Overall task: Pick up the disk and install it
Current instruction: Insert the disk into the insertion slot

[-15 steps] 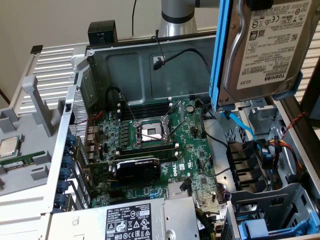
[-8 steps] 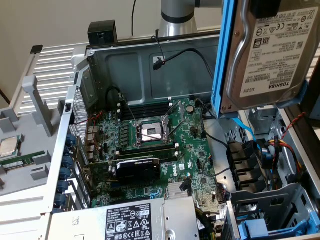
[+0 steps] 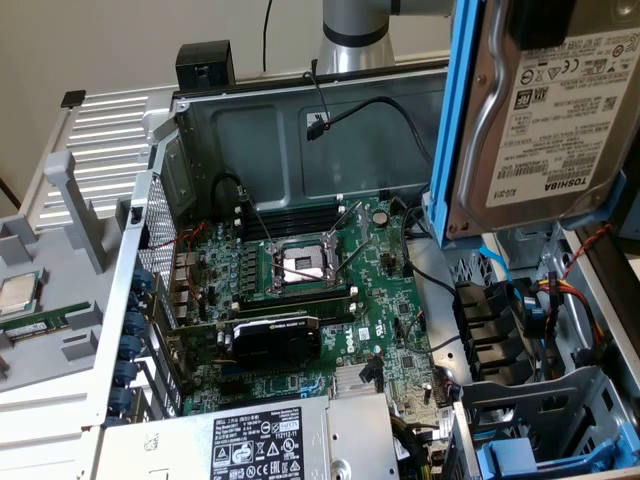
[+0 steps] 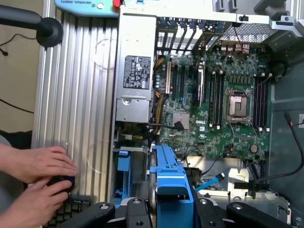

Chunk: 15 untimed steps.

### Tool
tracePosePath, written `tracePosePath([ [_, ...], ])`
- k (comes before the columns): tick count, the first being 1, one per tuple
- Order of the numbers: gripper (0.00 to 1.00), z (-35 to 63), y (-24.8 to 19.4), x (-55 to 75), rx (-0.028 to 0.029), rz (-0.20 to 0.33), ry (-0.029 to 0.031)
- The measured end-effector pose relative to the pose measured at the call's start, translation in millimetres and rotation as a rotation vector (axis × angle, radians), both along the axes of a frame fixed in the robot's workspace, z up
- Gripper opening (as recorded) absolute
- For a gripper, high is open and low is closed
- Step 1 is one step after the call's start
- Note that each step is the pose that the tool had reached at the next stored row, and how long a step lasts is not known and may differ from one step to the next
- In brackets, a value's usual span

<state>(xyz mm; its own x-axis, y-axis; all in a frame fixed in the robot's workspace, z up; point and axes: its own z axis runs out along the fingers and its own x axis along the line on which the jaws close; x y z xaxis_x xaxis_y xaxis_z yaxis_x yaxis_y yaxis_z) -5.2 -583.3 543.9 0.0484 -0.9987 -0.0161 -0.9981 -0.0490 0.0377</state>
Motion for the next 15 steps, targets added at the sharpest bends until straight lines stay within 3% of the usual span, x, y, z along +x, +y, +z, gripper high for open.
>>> tracePosePath([
  [6,0.37,-3.4,-1.9,0.5,-0.0069,-0.009,-0.0002],
  [11,0.37,-5.7,-2.5,0.9,-0.0079,-0.011,-0.0001],
  [15,0.37,-7.4,-7.1,1.9,-0.0076,-0.015,-0.0002],
])
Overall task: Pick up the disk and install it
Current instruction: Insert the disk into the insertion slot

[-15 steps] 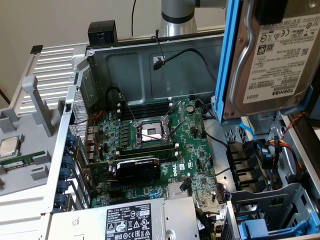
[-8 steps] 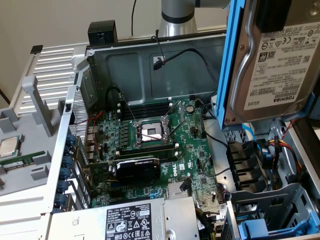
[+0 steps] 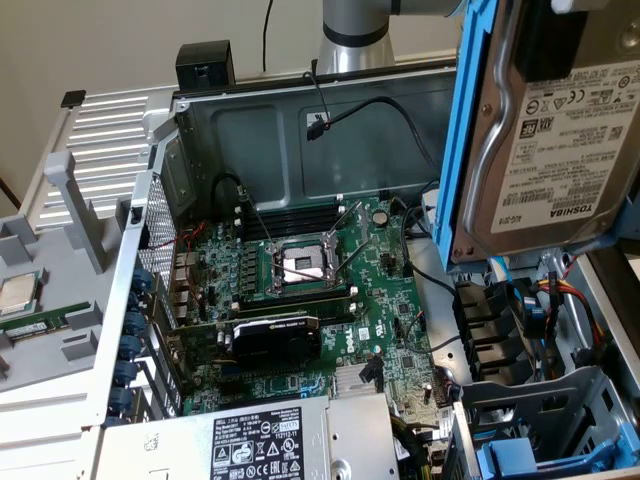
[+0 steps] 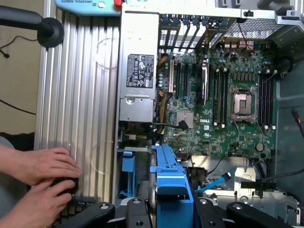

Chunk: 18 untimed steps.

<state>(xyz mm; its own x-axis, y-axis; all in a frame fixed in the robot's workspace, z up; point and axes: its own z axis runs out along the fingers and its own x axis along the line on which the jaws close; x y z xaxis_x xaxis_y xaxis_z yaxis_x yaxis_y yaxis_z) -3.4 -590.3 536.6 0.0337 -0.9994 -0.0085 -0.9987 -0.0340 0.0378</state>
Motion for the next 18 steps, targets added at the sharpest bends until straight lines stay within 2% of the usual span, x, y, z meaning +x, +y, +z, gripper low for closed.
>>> tracePosePath([
  [9,0.37,-4.4,-12.6,2.7,-0.0001,-0.009,0.0000],
  [18,0.37,-10.6,-17.9,10.2,-0.0001,-0.021,0.0000],
])
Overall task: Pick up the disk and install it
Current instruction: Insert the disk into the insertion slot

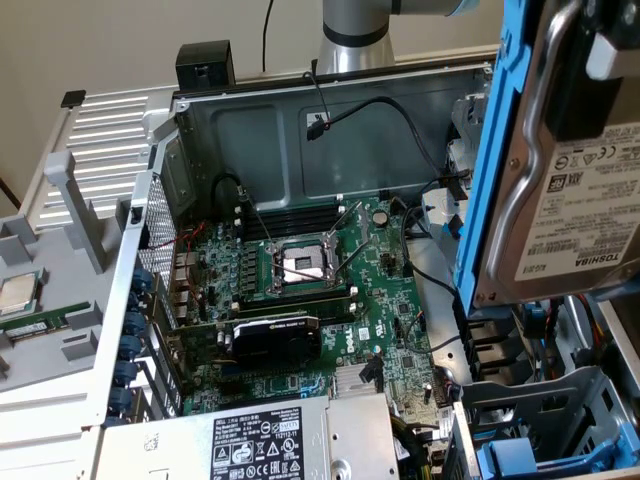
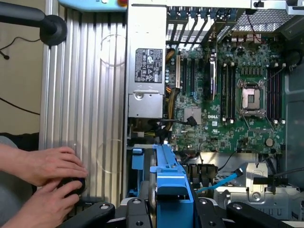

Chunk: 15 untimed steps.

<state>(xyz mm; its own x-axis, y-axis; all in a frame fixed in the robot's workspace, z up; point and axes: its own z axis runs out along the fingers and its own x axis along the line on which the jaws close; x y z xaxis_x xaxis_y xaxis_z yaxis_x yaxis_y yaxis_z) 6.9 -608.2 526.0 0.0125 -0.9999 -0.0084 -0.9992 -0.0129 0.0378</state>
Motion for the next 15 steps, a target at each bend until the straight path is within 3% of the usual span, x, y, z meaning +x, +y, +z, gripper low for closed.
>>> tracePosePath([
  [4,0.37,-1.5,-1.7,4.9,0.0001,-0.004,0.0000],
  [15,0.37,-9.1,-12.7,9.9,0.0002,-0.022,0.0000],
])
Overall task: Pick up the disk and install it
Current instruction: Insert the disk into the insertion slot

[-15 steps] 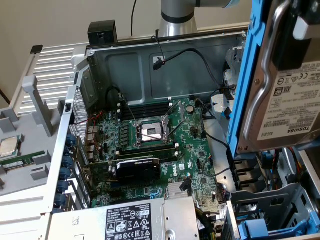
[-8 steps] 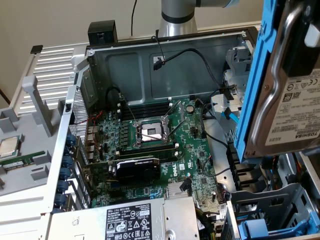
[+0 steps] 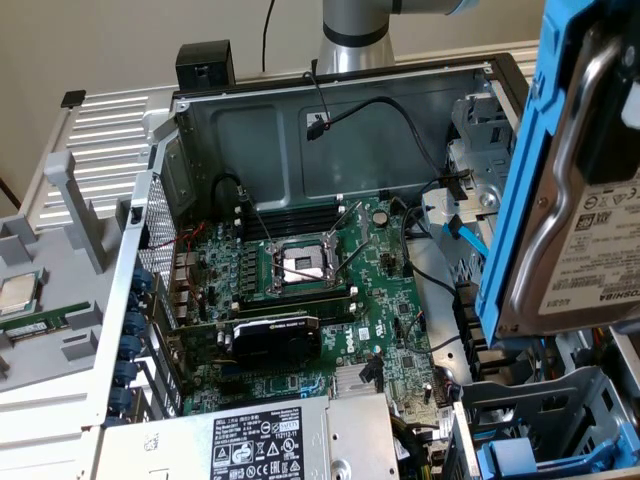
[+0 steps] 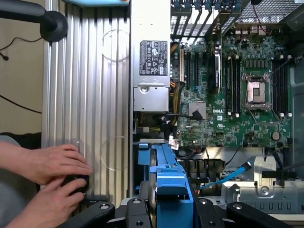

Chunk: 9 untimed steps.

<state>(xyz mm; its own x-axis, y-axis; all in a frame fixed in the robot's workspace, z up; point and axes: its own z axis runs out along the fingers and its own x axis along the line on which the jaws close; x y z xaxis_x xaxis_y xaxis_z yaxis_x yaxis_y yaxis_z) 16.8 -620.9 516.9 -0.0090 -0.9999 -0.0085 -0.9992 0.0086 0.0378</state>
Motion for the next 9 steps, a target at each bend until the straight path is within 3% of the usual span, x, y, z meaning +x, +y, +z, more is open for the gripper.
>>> tracePosePath([
  [9,0.37,-11.4,-2.3,4.4,0.0001,-0.024,0.0000],
])
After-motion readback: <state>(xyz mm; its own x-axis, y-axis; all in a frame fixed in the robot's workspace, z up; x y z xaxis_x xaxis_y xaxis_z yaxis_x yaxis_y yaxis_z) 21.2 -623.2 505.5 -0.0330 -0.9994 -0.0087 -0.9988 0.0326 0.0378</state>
